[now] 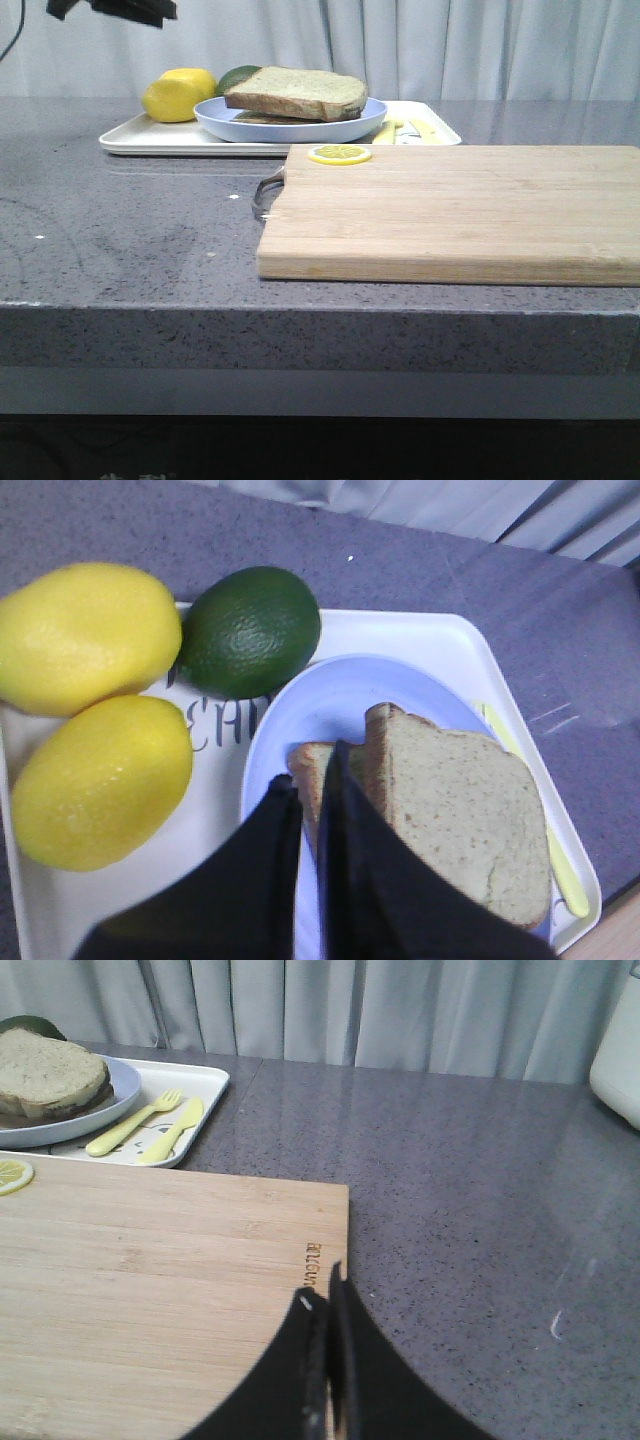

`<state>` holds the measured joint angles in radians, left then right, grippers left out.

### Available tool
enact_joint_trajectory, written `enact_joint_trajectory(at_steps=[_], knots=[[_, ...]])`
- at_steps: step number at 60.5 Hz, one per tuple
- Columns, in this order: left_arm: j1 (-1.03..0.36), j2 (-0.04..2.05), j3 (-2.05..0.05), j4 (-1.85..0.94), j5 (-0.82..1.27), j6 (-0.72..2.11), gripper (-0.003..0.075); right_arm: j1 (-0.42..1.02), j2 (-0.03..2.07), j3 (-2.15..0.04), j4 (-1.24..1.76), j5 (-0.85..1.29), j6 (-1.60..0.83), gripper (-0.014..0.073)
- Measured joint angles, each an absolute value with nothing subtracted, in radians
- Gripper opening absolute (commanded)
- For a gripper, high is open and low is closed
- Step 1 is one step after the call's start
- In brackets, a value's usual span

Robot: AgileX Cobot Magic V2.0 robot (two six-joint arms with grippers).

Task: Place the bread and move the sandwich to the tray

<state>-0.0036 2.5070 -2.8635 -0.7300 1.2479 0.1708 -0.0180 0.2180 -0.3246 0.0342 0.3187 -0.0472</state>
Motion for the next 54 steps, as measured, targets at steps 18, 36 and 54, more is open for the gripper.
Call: enact_joint_trajectory(at_steps=[18,36,54], knots=[[-0.023,2.505,-2.936,-0.706,1.262,0.081,-0.0019,-0.018,0.218,-0.325,0.034,0.32,-0.047,-0.0085],[-0.127,2.366,-2.936,-0.302,1.271,0.021,-0.0019,-0.018,0.218,-0.325,0.034,0.322,-0.047,-0.0085],[-0.251,2.198,-2.784,-0.074,1.273,0.019,-0.0019,-0.018,0.218,-0.325,0.034,0.322,-0.047,-0.0085]])
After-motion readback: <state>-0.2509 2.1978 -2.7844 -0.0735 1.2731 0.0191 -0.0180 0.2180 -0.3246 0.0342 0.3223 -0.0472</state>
